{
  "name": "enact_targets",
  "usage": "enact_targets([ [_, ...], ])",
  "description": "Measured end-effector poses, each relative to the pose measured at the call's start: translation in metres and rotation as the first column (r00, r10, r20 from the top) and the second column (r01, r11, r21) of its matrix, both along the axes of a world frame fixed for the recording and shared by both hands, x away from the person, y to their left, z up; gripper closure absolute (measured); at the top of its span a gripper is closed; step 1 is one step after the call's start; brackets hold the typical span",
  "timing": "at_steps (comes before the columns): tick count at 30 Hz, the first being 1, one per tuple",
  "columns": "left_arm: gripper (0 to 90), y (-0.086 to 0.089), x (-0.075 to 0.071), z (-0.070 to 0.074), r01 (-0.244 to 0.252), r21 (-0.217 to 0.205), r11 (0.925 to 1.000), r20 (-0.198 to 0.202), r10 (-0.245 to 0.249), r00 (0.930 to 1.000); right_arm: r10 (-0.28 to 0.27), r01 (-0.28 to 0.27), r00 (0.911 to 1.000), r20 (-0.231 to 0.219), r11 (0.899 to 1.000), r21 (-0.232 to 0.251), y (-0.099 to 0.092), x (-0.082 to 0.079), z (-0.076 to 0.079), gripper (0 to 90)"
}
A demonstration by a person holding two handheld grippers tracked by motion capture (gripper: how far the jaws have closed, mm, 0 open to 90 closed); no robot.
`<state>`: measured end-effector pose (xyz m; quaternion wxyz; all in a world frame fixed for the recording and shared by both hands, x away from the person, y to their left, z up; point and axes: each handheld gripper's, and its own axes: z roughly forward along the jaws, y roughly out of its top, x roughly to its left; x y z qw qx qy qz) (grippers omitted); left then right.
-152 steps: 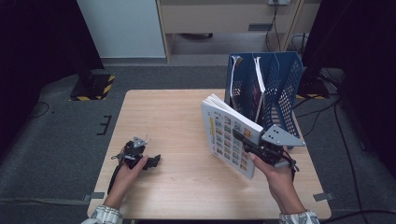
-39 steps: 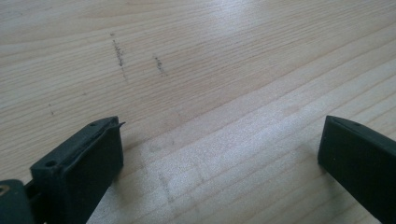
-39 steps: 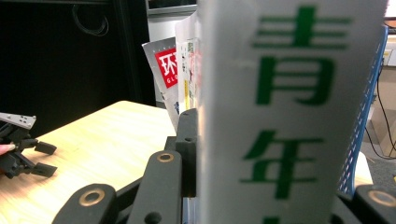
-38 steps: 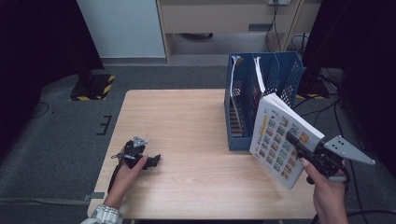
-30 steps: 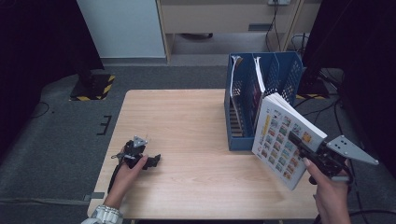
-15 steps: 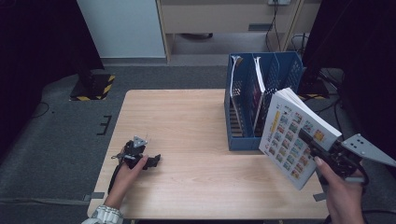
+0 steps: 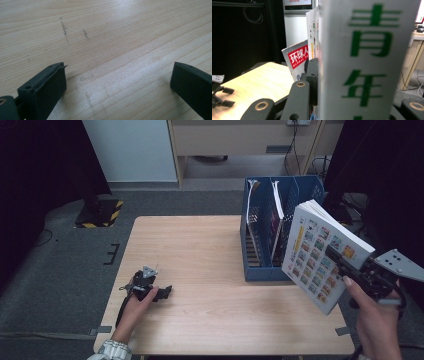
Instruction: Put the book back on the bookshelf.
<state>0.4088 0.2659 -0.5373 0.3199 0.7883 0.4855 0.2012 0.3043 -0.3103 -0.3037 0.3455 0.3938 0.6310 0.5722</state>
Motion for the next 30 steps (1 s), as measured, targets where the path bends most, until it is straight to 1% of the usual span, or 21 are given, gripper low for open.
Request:
enact_targets([
  [6,0.0,0.000,0.000,0.000,-0.001,-0.001,1.0000,0.000,0.001,1.0000,-0.004,0.004,0.9999,0.010,1.000,0.013,0.001,0.008,0.012,73.8],
  [9,0.0,0.000,0.000,0.000,-0.001,-0.001,1.0000,0.000,0.001,1.0000,-0.019,0.019,0.9998,0.010,1.000,0.007,0.001,0.013,0.017,73.8],
  [13,0.0,0.000,0.000,0.000,0.000,0.000,1.0000,0.000,0.000,1.0000,-0.045,0.045,0.9990,0.006,0.999,0.009,0.000,0.025,0.020,73.9],
  [18,0.0,0.000,0.000,0.000,0.002,-0.001,1.0000,-0.002,-0.002,1.0000,-0.082,0.082,0.9966,-0.004,0.997,-0.008,-0.001,0.042,0.019,73.8],
  [21,0.0,0.000,0.000,0.000,0.002,-0.001,1.0000,-0.002,-0.002,1.0000,-0.103,0.103,0.9947,0.000,0.994,-0.023,0.000,0.053,0.017,73.8],
  [23,0.0,0.000,0.000,0.000,0.002,-0.001,1.0000,-0.002,-0.002,1.0000,-0.117,0.117,0.9931,0.002,0.993,-0.024,0.001,0.059,0.016,73.8],
  [30,0.0,0.000,0.000,0.000,0.002,-0.001,1.0000,-0.002,-0.002,1.0000,-0.141,0.140,0.9900,-0.008,0.990,-0.019,0.002,0.078,0.015,73.8],
])
